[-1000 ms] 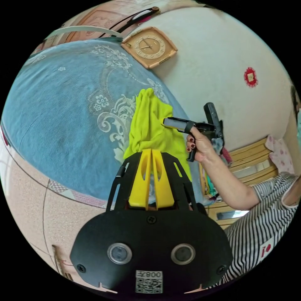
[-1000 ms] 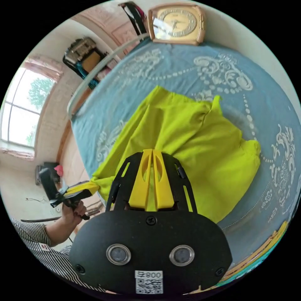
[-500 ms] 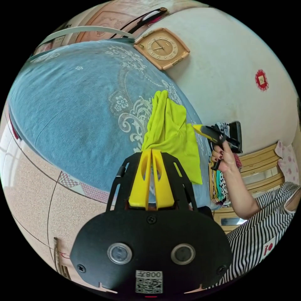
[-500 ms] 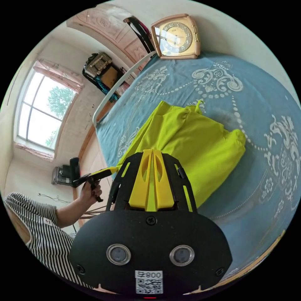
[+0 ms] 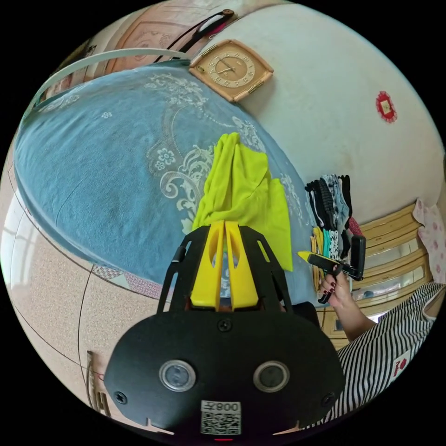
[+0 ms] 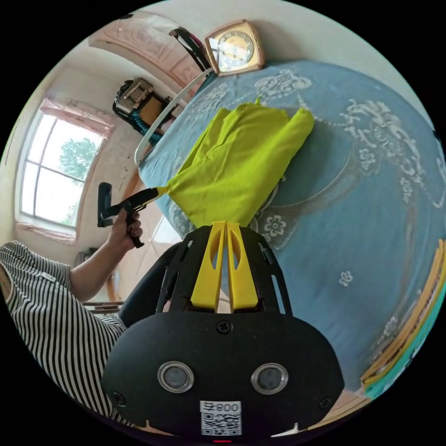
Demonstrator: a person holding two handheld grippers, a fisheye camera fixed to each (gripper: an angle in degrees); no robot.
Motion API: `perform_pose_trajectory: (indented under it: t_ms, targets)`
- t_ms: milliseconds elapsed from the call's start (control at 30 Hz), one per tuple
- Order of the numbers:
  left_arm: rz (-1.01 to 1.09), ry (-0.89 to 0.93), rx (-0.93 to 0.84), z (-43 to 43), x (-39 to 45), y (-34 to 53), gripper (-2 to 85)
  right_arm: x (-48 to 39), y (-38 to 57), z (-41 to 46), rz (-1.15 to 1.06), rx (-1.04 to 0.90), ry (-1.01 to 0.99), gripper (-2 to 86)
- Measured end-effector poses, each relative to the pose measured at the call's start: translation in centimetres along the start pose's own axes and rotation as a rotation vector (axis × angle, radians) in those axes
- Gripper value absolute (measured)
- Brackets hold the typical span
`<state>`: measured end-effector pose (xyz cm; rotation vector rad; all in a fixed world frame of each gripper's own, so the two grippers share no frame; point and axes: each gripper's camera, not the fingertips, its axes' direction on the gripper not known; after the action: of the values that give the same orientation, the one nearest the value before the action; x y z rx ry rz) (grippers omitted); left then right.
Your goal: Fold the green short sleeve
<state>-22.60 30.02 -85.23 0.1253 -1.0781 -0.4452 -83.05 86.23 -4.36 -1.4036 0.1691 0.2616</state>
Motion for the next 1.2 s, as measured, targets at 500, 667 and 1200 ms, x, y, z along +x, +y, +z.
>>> perform_pose_trajectory:
  t_ms: [500,667,1200]
  targets:
    - [0.162,0.055,-0.113,5.8,8.5,3.6,0.6,-2.2,7.2,2.4,-0.011,-0.009,0.152,5.5]
    - [0.331,0.121,-0.266,10.9,13.7,6.9,2.5,-1.5,7.0,0.8,-0.019,-0.002,0.085,4.0]
    - [0.409,0.009,-0.319,19.2,20.3,8.5,5.1,0.9,8.4,-1.0,-0.033,-0.041,0.029,2.0]
